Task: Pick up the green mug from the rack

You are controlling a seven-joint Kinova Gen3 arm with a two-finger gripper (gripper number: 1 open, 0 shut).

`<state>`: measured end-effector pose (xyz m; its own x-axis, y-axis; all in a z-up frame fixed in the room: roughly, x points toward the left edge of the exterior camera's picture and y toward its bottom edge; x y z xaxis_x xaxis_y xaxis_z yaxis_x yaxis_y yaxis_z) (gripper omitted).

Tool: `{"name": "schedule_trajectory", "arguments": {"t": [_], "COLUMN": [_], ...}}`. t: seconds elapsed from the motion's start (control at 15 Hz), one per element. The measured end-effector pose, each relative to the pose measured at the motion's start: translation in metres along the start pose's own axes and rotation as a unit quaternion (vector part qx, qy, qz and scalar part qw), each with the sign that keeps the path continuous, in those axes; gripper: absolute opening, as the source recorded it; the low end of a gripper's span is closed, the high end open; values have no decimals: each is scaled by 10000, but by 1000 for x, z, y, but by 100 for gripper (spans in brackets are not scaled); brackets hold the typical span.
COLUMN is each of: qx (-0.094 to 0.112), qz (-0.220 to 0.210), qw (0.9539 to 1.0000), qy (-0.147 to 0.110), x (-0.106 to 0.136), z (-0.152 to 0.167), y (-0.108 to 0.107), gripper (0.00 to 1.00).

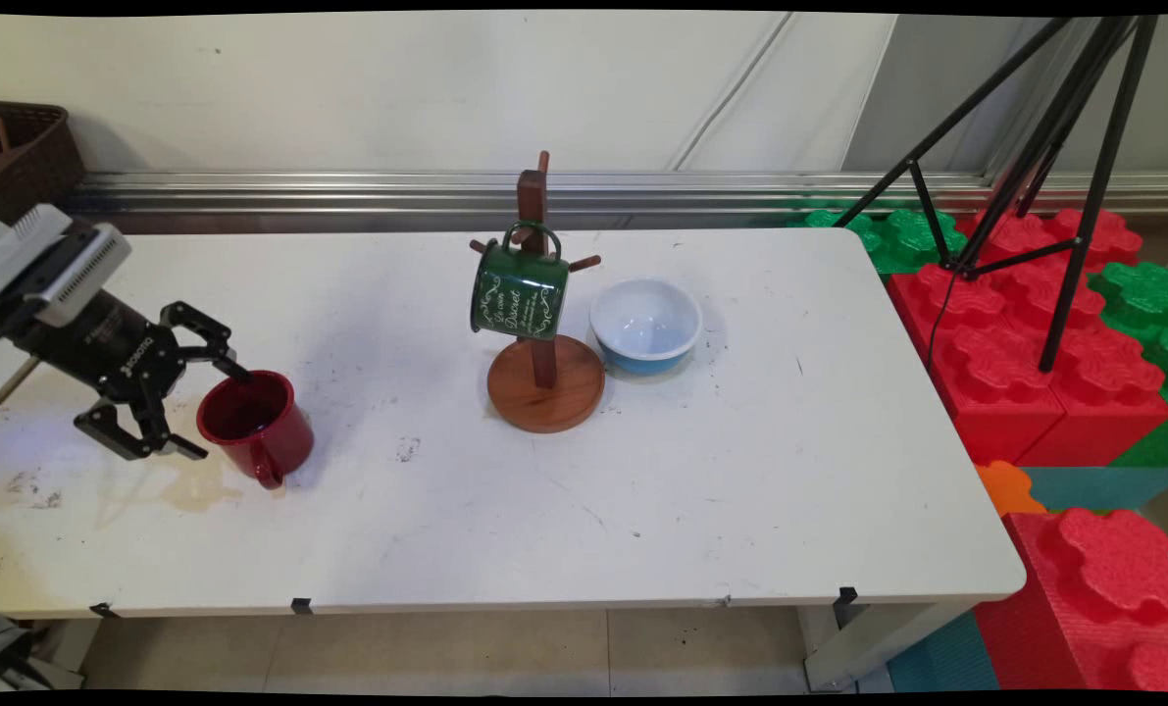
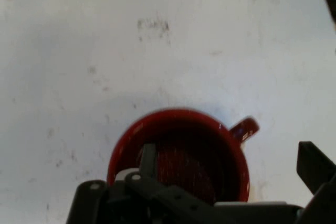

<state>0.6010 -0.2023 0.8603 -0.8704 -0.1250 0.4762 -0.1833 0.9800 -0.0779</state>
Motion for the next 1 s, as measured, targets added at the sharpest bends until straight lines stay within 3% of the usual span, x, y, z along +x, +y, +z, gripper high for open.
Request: {"name": "schedule_trajectory", "arguments": {"t": [0.4, 1.0], "qx": [-112, -235], "qz": [-213, -460], "qw": [9986, 9914], "qy": [474, 1206], "x": [22, 58], "z": [-14, -20], "y": [-3, -13], "gripper": [100, 100]}}
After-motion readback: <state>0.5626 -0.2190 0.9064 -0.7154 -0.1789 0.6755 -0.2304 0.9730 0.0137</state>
